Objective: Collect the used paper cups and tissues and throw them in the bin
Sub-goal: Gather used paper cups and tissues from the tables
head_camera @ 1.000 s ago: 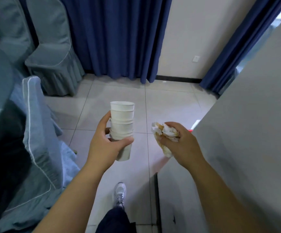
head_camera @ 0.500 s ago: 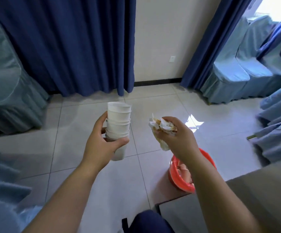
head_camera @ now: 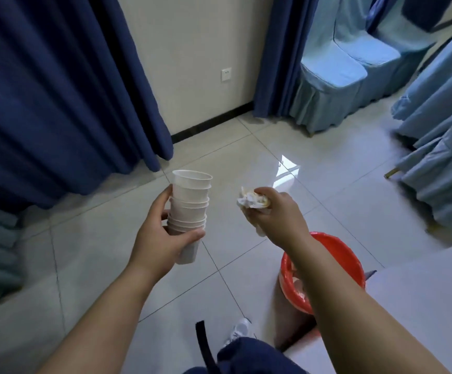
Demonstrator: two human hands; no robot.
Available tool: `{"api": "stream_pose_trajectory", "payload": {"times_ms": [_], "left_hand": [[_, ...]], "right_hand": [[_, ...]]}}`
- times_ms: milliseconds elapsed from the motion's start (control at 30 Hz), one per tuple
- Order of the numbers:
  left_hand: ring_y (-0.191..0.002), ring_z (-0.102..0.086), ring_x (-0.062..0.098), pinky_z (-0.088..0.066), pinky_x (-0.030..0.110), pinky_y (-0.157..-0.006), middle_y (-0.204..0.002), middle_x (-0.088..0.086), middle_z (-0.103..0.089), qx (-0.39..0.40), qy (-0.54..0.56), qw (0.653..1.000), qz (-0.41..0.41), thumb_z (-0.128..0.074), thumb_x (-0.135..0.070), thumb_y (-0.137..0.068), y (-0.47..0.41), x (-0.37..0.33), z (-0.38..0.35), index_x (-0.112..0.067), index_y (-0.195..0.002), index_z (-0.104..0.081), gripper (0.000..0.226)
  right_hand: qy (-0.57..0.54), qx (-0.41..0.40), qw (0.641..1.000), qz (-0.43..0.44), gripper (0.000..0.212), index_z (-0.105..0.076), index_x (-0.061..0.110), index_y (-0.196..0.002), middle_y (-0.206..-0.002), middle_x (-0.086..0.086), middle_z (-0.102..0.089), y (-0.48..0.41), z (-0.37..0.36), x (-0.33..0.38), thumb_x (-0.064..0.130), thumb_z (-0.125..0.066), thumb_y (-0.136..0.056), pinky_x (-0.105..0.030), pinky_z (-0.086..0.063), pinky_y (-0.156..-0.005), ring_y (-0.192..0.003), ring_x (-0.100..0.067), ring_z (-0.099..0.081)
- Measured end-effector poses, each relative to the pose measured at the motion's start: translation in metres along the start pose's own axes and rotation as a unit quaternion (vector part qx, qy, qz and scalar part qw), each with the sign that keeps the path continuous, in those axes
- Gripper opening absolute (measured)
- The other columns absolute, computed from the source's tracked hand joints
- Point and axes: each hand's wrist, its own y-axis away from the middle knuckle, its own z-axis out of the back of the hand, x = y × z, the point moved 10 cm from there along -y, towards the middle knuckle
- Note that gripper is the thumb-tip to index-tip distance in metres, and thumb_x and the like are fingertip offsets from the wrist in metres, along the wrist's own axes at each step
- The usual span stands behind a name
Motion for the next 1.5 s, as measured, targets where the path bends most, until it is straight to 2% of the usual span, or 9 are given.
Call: {"api": "stream_pose_trajectory", "payload": {"times_ms": [200, 300, 367, 467, 667, 767, 1233, 1400, 1500], "left_hand": [[-0.096, -0.058, 0.005, -0.045, 0.023, -0.07, -0.109, -0.021, -0.053, 0.113, -0.012, 0.994, 0.0, -0.084, -0.019, -0.069, -0.07, -0.009, -0.08, -0.05, -0.139, -0.031, 0.093], [-0.094, -0.055, 0.003, -0.044, 0.023, -0.069, -0.113, -0.012, -0.052, 0.193, -0.037, 0.981, -0.011, -0.083, -0.019, -0.07, -0.093, -0.017, -0.137, -0.047, -0.141, -0.029, 0.093], [-0.092, -0.055, 0.002, -0.044, 0.02, -0.067, -0.117, -0.009, -0.05, 0.25, -0.055, 0.966, -0.019, -0.082, -0.019, -0.071, -0.104, -0.023, -0.175, -0.047, -0.141, -0.029, 0.092], [-0.096, -0.058, 0.008, -0.046, 0.022, -0.071, -0.117, -0.008, -0.05, 0.336, -0.081, 0.938, -0.028, -0.083, -0.019, -0.07, -0.116, -0.026, -0.229, -0.049, -0.139, -0.03, 0.092], [-0.096, -0.054, 0.008, -0.042, 0.016, -0.067, -0.103, -0.023, -0.044, 0.497, -0.159, 0.852, -0.036, -0.082, -0.017, -0.072, -0.13, -0.015, -0.321, -0.046, -0.138, -0.031, 0.089], [-0.1, -0.051, 0.014, -0.043, 0.023, -0.073, -0.098, -0.026, -0.041, 0.546, -0.21, 0.81, -0.047, -0.081, -0.018, -0.073, -0.132, 0.0, -0.354, -0.045, -0.137, -0.03, 0.086], [-0.096, -0.053, 0.017, -0.041, 0.019, -0.059, -0.112, -0.006, -0.048, 0.626, -0.366, 0.688, -0.029, -0.081, -0.033, -0.072, -0.125, 0.119, -0.512, -0.04, -0.143, -0.022, 0.093], [-0.1, -0.052, 0.018, -0.047, 0.03, -0.076, -0.128, 0.002, -0.052, 0.625, -0.394, 0.673, -0.031, -0.078, -0.039, -0.074, -0.133, 0.179, -0.572, -0.038, -0.148, -0.015, 0.097], [-0.115, -0.053, 0.021, -0.049, 0.034, -0.088, -0.144, 0.003, -0.044, 0.626, -0.406, 0.664, -0.043, -0.074, -0.042, -0.077, -0.133, 0.209, -0.605, -0.038, -0.15, 0.001, 0.105]], "right_hand": [[-0.001, -0.043, 0.992, -0.115, 0.038, -0.062, 0.027, -0.109, -0.093, -0.004, -0.063, -0.013, 0.031, -0.07, 0.053, -0.065, -0.081, -0.035, -0.054, -0.068, -0.075, -0.015, -0.062], [-0.016, -0.071, 0.983, -0.169, 0.03, -0.063, 0.023, -0.101, -0.082, 0.002, -0.068, -0.008, 0.052, -0.101, 0.048, -0.064, -0.085, -0.028, -0.053, -0.061, -0.062, -0.01, -0.064], [-0.018, -0.099, 0.975, -0.198, 0.03, -0.065, 0.025, -0.105, -0.085, 0.005, -0.069, -0.005, 0.064, -0.125, 0.047, -0.064, -0.084, -0.031, -0.054, -0.067, -0.07, -0.009, -0.064], [-0.023, -0.135, 0.957, -0.256, 0.033, -0.063, 0.031, -0.11, -0.097, 0.004, -0.067, 0.0, 0.071, -0.165, 0.047, -0.065, -0.081, -0.035, -0.052, -0.074, -0.085, -0.014, -0.061], [-0.061, -0.185, 0.891, -0.409, 0.039, -0.059, 0.035, -0.116, -0.104, 0.003, -0.063, 0.03, 0.065, -0.227, 0.042, -0.067, -0.078, -0.026, -0.042, -0.069, -0.096, -0.018, -0.057], [-0.092, -0.211, 0.86, -0.456, 0.038, -0.059, 0.037, -0.114, -0.105, 0.003, -0.061, 0.044, 0.058, -0.242, 0.043, -0.067, -0.078, -0.029, -0.044, -0.074, -0.094, -0.017, -0.057], [-0.138, -0.195, 0.781, -0.576, 0.053, -0.047, 0.039, -0.13, -0.121, -0.001, -0.048, 0.063, -0.018, -0.39, 0.041, -0.068, -0.081, -0.036, -0.047, -0.09, -0.107, -0.022, -0.054], [-0.143, -0.193, 0.779, -0.58, 0.058, -0.044, 0.04, -0.134, -0.129, -0.001, -0.042, 0.05, -0.044, -0.466, 0.041, -0.068, -0.081, -0.036, -0.044, -0.096, -0.115, -0.023, -0.051], [-0.143, -0.178, 0.788, -0.572, 0.073, -0.032, 0.041, -0.143, -0.151, 0.0, -0.024, 0.041, -0.058, -0.504, 0.045, -0.069, -0.081, -0.038, -0.036, -0.108, -0.135, -0.023, -0.035]]}}
